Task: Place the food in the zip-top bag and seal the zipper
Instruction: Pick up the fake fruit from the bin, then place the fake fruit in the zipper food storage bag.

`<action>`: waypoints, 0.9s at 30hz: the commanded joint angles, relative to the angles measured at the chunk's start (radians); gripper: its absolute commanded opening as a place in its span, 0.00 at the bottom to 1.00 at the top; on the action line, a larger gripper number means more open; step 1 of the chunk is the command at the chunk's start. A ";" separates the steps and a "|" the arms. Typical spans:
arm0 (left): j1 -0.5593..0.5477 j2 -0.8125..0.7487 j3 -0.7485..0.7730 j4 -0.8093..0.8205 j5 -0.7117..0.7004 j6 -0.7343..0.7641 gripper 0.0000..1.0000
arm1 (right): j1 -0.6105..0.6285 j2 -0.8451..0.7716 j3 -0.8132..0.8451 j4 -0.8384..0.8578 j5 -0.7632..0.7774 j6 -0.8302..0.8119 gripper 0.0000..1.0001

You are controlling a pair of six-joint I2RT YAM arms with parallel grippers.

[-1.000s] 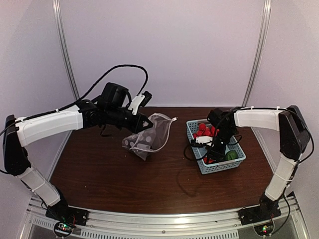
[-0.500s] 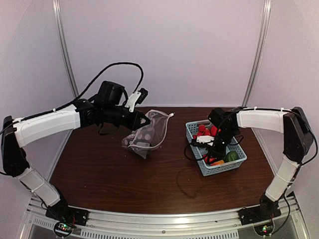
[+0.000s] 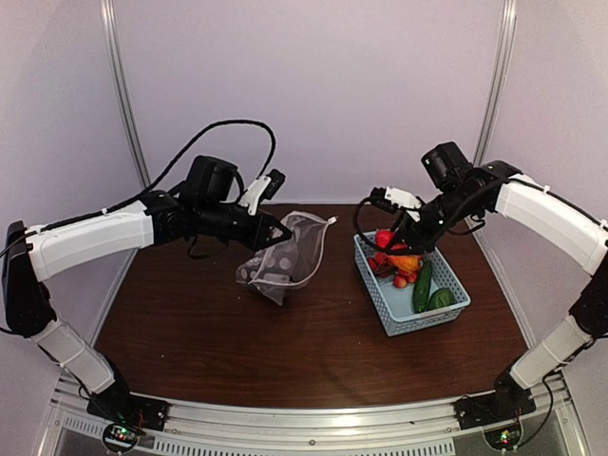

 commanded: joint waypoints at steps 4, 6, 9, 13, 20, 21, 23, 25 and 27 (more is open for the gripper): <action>0.012 0.003 -0.011 0.115 0.094 -0.017 0.00 | 0.151 0.029 0.262 0.094 -0.148 0.124 0.00; 0.012 0.013 0.007 0.135 0.090 -0.074 0.00 | 0.188 0.056 0.319 0.125 -0.164 0.143 0.00; 0.012 0.027 0.053 0.115 0.083 -0.137 0.00 | 0.233 0.070 0.354 0.248 -0.220 0.233 0.00; 0.011 0.030 0.081 0.126 0.114 -0.215 0.00 | 0.294 0.039 0.295 0.467 -0.241 0.321 0.00; 0.009 0.008 0.144 0.133 0.179 -0.315 0.00 | 0.308 0.074 0.225 0.707 -0.220 0.387 0.00; 0.010 0.006 0.152 0.122 0.178 -0.315 0.00 | 0.308 0.081 0.216 0.729 -0.209 0.385 0.00; 0.010 -0.002 0.165 0.104 0.164 -0.315 0.00 | 0.308 0.090 0.194 0.766 -0.180 0.378 0.00; 0.009 -0.016 0.172 0.088 0.148 -0.320 0.00 | 0.308 0.091 0.167 0.783 -0.151 0.367 0.00; 0.010 -0.031 0.177 0.074 0.138 -0.320 0.00 | 0.308 0.080 0.132 0.786 -0.136 0.352 0.00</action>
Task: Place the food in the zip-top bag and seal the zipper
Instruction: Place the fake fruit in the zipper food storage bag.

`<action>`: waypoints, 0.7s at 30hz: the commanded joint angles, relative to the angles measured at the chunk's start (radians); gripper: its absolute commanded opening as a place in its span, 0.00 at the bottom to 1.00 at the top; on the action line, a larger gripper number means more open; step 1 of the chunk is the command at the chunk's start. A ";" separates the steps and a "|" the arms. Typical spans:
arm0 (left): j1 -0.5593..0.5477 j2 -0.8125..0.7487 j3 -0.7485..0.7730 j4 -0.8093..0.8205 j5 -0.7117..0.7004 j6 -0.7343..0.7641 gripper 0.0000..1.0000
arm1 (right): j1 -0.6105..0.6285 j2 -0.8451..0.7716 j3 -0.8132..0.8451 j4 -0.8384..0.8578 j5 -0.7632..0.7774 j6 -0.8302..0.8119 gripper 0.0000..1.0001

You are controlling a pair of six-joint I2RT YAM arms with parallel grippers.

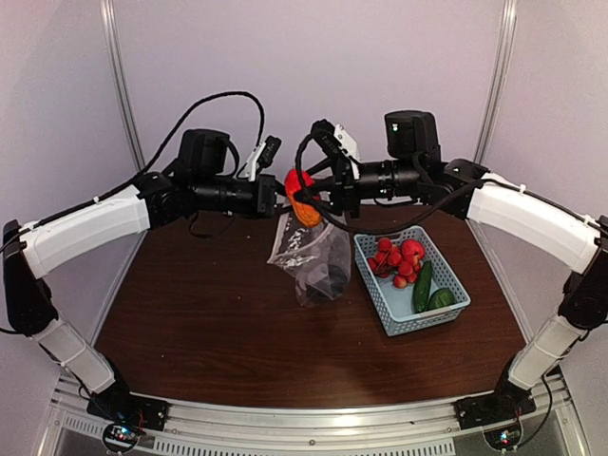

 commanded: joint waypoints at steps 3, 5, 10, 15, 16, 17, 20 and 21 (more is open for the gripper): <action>0.006 -0.079 0.036 -0.014 -0.037 -0.030 0.00 | 0.001 -0.032 -0.115 0.098 0.089 -0.006 0.00; 0.006 -0.102 0.024 -0.015 -0.057 -0.041 0.00 | 0.002 -0.048 -0.143 0.102 0.121 -0.008 0.00; 0.006 -0.126 0.005 -0.016 -0.076 -0.039 0.00 | 0.022 -0.046 -0.169 0.054 0.240 -0.060 0.17; 0.005 -0.100 -0.020 -0.012 -0.077 -0.043 0.00 | 0.036 0.023 -0.049 -0.089 0.175 -0.022 0.44; 0.005 -0.095 -0.025 -0.021 -0.089 -0.040 0.00 | 0.036 0.027 -0.027 -0.100 0.173 0.005 0.49; 0.005 -0.091 -0.035 -0.024 -0.107 -0.039 0.00 | 0.034 0.025 -0.013 -0.101 0.179 0.038 0.54; 0.006 -0.088 -0.079 -0.012 -0.176 -0.044 0.00 | 0.033 -0.011 -0.022 -0.065 0.237 0.116 0.71; 0.005 -0.086 -0.090 -0.013 -0.190 -0.045 0.00 | 0.033 -0.022 -0.030 -0.054 0.254 0.141 0.80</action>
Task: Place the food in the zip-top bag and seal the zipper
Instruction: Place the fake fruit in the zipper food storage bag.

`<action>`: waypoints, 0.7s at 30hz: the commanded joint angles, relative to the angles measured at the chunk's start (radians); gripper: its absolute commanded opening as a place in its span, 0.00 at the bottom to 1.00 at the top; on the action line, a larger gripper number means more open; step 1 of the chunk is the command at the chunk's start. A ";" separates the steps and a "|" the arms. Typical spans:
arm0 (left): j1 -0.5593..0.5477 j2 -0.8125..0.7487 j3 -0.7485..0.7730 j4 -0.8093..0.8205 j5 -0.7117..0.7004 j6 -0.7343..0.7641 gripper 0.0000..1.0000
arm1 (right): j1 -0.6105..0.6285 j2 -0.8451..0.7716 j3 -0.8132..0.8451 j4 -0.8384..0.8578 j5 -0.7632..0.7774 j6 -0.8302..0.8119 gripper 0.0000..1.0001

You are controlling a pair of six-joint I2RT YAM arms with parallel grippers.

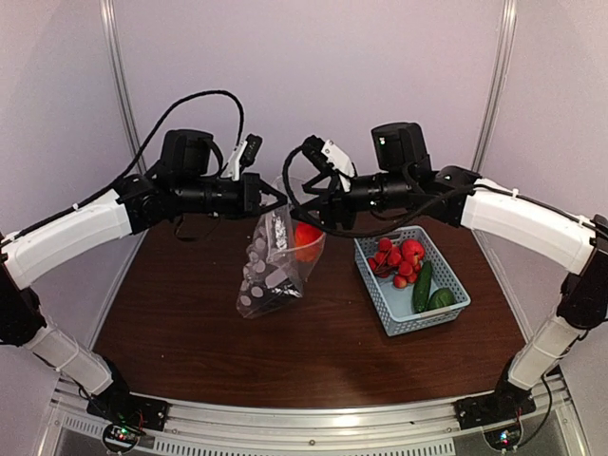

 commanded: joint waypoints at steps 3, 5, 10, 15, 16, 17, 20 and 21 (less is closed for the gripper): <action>0.000 0.027 -0.071 0.037 -0.102 -0.006 0.00 | 0.004 -0.058 -0.010 -0.011 0.098 0.158 0.99; -0.001 0.033 -0.080 0.039 -0.115 -0.013 0.00 | 0.003 -0.057 -0.018 -0.043 0.177 0.193 1.00; -0.008 0.030 -0.089 0.039 -0.173 -0.018 0.00 | -0.003 -0.097 -0.079 -0.087 0.354 0.252 1.00; -0.020 0.030 -0.083 0.045 -0.182 -0.020 0.00 | -0.025 -0.108 -0.116 -0.100 0.422 0.391 0.88; -0.024 0.034 -0.079 0.044 -0.182 -0.013 0.00 | -0.025 -0.107 -0.121 -0.094 0.415 0.410 0.86; -0.028 0.037 -0.076 0.044 -0.184 -0.007 0.00 | -0.025 -0.106 -0.124 -0.093 0.409 0.433 0.84; -0.039 0.049 -0.063 0.040 -0.198 0.003 0.00 | -0.025 -0.091 -0.114 -0.089 0.379 0.481 0.81; -0.044 0.052 -0.059 0.039 -0.202 0.004 0.00 | -0.025 -0.085 -0.107 -0.091 0.371 0.492 0.80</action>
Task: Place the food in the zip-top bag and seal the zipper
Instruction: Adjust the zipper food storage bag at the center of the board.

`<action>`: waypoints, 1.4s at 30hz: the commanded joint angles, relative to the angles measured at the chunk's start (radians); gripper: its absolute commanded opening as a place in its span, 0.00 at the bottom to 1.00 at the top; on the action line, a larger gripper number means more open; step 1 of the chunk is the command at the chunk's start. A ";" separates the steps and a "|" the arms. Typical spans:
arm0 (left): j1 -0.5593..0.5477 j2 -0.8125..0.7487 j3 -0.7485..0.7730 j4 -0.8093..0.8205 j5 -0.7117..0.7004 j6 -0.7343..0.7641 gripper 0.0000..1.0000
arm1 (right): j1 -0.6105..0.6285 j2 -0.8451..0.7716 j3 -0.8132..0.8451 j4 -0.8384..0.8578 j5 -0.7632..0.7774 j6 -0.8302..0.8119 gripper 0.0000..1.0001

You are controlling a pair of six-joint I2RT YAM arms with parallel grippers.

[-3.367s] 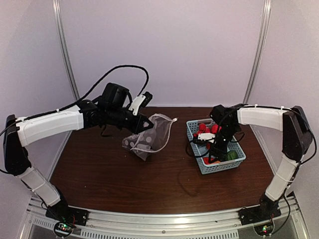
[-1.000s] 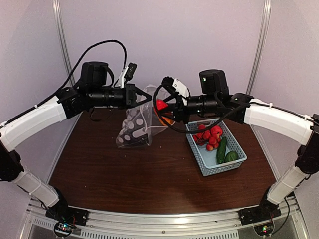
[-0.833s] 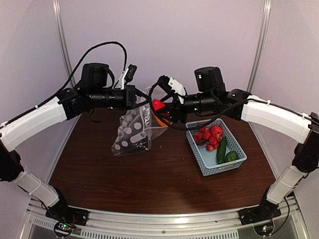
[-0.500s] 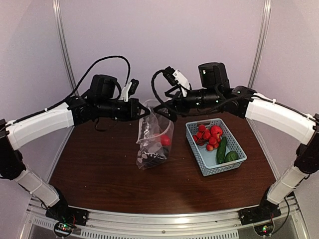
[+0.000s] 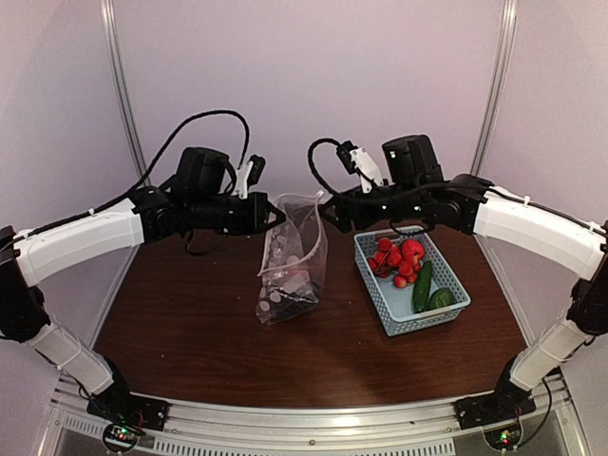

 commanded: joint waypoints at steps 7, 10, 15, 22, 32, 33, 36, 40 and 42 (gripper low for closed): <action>-0.066 0.059 0.096 -0.032 -0.113 0.077 0.00 | -0.004 0.033 0.032 -0.038 -0.008 0.197 0.73; -0.080 0.065 0.109 -0.036 -0.146 0.092 0.00 | -0.003 0.032 0.002 -0.044 -0.001 0.245 0.71; -0.093 0.079 0.133 -0.061 -0.180 0.116 0.00 | -0.021 0.032 -0.062 -0.051 -0.023 0.314 0.57; -0.101 0.149 0.255 -0.217 -0.297 0.151 0.00 | -0.044 0.081 -0.026 -0.040 -0.150 0.345 0.00; -0.091 0.409 0.987 -1.033 -0.717 0.349 0.00 | -0.102 0.291 0.445 -0.039 -0.029 0.239 0.00; -0.086 0.401 0.961 -1.038 -0.754 0.328 0.00 | -0.101 0.303 0.449 -0.034 -0.046 0.238 0.00; -0.080 0.403 0.930 -1.081 -0.864 0.301 0.00 | -0.101 0.314 0.415 -0.020 -0.056 0.250 0.00; -0.078 0.405 0.883 -1.048 -0.879 0.289 0.00 | -0.098 0.307 0.359 0.008 -0.078 0.257 0.00; -0.078 0.406 0.870 -1.008 -0.856 0.298 0.00 | -0.094 0.303 0.340 0.012 -0.083 0.252 0.00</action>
